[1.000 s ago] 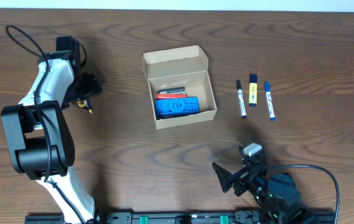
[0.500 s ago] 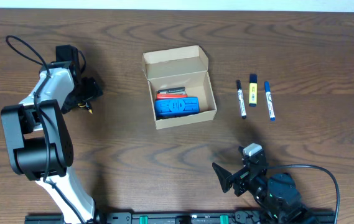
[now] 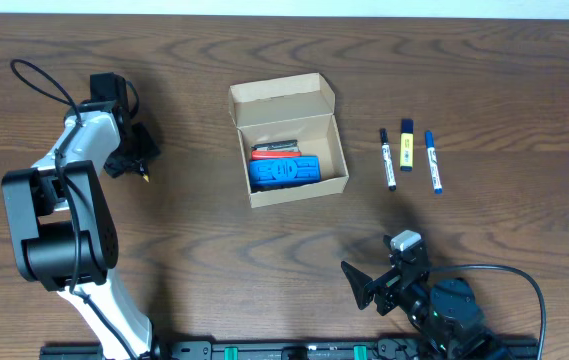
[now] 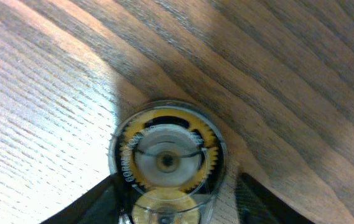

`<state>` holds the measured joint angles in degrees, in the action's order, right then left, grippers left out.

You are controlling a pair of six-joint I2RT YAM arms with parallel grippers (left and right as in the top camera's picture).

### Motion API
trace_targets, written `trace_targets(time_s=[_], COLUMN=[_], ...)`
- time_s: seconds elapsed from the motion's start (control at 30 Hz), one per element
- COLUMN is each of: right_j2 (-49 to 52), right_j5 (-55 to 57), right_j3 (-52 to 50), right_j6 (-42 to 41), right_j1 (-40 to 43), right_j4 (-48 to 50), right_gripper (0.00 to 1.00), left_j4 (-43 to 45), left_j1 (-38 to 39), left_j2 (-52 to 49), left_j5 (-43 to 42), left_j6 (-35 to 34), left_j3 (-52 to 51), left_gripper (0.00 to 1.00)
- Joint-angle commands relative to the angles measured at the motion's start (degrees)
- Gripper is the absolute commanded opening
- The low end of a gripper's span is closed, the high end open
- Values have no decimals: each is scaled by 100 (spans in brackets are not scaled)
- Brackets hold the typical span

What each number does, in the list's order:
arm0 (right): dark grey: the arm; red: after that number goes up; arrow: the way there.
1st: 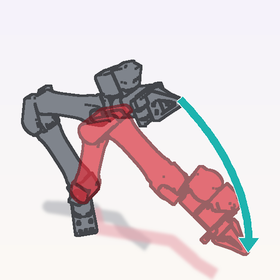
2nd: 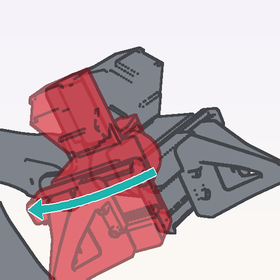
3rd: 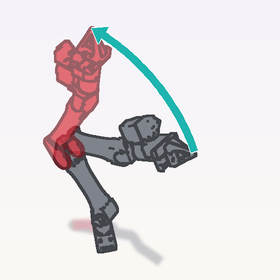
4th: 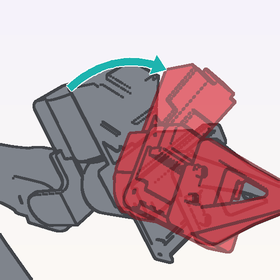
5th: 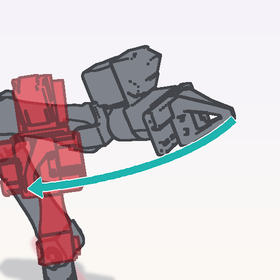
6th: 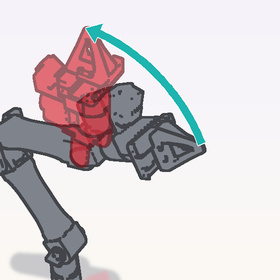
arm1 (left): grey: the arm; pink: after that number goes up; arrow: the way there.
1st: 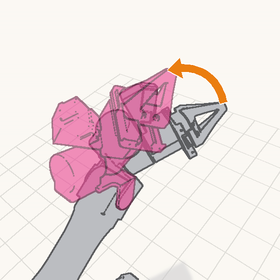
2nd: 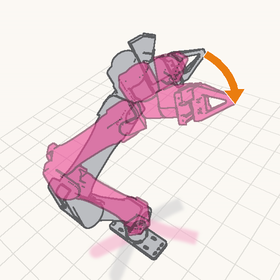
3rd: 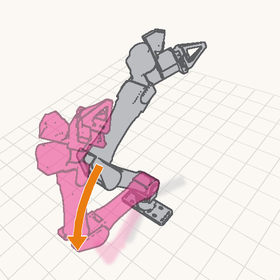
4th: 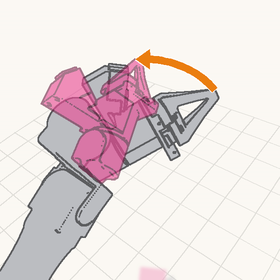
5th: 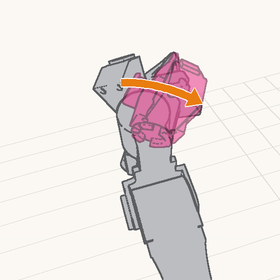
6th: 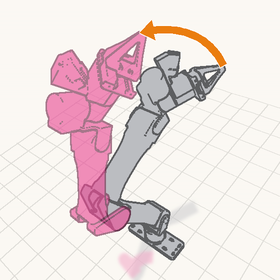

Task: Pack container
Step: 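Grasp the correction tape roller with the left gripper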

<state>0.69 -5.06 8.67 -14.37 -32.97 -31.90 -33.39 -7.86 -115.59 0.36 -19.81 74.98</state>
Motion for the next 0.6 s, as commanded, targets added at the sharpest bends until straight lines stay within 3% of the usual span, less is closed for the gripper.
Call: trace_targets(time_s=[0.0, 0.37, 0.57], right_j2=[-31, -31, -31], right_j5=[57, 57, 57], right_j3=[-22, -22, -22], right_j6=[96, 96, 98], right_j1=[-44, -44, -44], right_j4=[-2, -2, -2], right_gripper=[99, 99, 99], left_j4=[-61, -111, -125], left_j1=[-7, -7, 2], left_j2=[-46, -44, 251], left_j5=[2, 24, 24], left_j6=[-9, 59, 219], left_j3=[-138, -133, -120], left_gripper=[51, 27, 25])
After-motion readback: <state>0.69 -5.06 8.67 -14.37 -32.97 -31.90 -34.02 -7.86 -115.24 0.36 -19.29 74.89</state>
